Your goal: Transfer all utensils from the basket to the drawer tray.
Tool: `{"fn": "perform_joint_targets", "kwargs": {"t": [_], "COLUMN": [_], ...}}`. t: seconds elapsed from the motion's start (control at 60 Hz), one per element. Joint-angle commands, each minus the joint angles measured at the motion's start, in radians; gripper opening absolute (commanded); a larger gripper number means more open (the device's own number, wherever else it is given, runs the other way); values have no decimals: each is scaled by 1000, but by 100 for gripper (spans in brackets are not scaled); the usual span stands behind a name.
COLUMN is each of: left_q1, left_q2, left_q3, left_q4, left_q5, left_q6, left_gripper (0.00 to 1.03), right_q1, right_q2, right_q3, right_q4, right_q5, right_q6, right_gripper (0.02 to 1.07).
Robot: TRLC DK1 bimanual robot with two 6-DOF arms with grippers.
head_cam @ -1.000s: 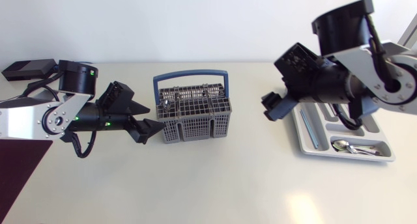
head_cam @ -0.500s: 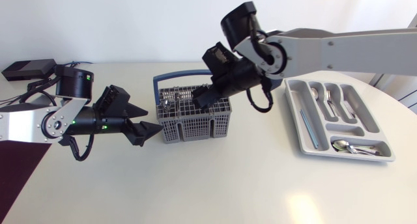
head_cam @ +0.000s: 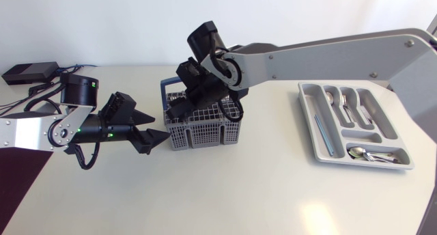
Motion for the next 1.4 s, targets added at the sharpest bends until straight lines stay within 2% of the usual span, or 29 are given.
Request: {"fn": "perform_joint_targets", "kwargs": {"t": [0.0,0.367,0.583,1.033,1.383], "left_q1": [10,9,1,-10,-16], "left_q2": [25,29,29,31,26], "left_q3": [-28,-32,-29,-32,-31], "left_q4": [19,27,29,32,30], "left_q5": [10,10,10,10,10], "left_q6": [23,23,23,20,15], "left_gripper": [99,99,99,99,99], "right_q1": [11,28,23,-1,-57], "right_q2": [35,98,77,-61,-253], "right_q3": [29,69,43,-25,-85], "right_q4": [21,35,61,93,100], "right_q5": [-8,-8,-20,-150,-235], "right_q6": [27,41,41,34,33], "right_gripper": [53,8,8,8,8]}}
